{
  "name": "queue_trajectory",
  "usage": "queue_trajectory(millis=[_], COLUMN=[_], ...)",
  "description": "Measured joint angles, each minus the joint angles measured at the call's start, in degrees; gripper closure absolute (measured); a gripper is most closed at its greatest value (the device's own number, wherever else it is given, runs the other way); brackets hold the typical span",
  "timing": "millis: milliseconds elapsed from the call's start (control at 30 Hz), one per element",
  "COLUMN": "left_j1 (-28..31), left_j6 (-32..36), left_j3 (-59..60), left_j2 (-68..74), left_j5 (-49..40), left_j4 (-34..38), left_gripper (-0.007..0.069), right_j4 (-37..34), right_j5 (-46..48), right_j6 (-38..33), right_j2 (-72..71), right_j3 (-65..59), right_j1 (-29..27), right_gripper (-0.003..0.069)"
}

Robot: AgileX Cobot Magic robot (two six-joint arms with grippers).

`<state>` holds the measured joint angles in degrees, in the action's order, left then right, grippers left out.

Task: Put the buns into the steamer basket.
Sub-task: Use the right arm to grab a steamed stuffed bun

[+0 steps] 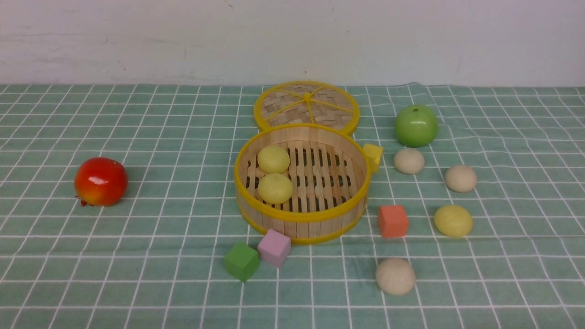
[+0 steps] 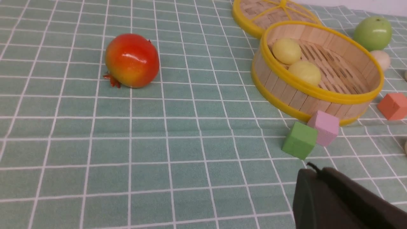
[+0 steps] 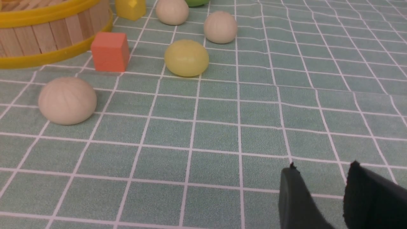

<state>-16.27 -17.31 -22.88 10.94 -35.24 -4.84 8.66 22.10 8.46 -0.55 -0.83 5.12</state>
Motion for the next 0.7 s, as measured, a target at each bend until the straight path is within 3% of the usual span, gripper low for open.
queue_trajectory(millis=[700], left_j1=[0.06], left_j6=[0.0], left_j3=[1.1], left_j2=[-0.05], left_j5=[1.41], left_j4=[-0.84], left_gripper=[0.0607], right_j4=[0.0], right_j5=[0.0], right_j6=[0.0], right_j2=[0.0], right_j3=[0.0], right_j1=[0.0], right_gripper=[0.0419])
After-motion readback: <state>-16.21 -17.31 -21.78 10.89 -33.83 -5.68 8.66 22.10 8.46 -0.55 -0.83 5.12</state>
